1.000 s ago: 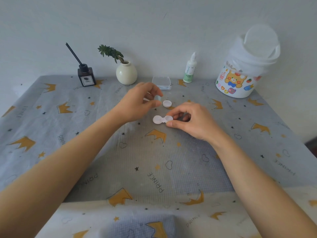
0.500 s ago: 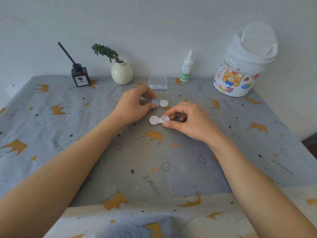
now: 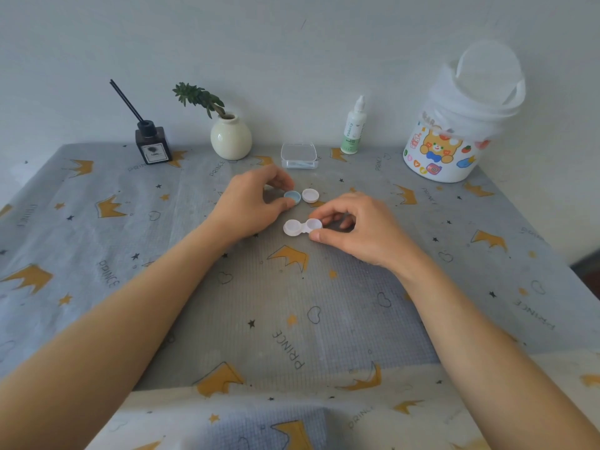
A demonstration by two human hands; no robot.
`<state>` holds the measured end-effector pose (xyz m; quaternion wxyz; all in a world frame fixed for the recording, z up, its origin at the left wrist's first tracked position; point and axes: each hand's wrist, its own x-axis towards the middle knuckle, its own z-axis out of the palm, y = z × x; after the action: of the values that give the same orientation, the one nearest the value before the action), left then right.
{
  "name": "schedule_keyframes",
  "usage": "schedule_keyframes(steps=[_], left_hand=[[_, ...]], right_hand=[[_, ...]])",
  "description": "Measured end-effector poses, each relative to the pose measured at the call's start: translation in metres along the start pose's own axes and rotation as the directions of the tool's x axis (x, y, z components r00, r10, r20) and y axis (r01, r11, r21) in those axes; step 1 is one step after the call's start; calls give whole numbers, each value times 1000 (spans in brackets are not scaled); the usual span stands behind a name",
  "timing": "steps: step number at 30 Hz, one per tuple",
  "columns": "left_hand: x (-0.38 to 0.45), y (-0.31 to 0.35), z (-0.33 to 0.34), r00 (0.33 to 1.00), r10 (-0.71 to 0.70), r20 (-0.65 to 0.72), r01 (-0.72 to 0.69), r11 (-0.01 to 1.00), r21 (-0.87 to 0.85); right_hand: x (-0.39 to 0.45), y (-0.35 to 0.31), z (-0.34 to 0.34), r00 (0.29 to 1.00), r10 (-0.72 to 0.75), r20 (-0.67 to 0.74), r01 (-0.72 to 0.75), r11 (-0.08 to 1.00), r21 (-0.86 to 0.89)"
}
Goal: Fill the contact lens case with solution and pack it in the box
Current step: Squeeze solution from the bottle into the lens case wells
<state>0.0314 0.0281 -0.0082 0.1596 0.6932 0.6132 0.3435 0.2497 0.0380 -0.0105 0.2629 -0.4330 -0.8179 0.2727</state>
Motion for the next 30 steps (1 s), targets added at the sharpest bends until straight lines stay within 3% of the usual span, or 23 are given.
schedule_keyframes(steps=[7,13,18,22,30], left_hand=[[-10,1,-15,1000,-6,22,6,1000,-16],[-30,4,-20,999,19,-43,-24,993,-113],[-35,-1,-17,997,-6,-82,-8,985,-173],[-33,-3,-16,992,-52,-113,29,980,-196],[-33,-5,-16,989,-85,-120,60,978,-198]], right_hand=[[0,-1,-1,999,37,-6,-37,999,30],[4,-2,-2,981,114,-157,-92,985,143],[27,11,-11,904,276,-327,-207,951,231],[61,26,-22,844,382,-377,-306,919,247],[119,45,-30,789,419,-449,-362,908,210]])
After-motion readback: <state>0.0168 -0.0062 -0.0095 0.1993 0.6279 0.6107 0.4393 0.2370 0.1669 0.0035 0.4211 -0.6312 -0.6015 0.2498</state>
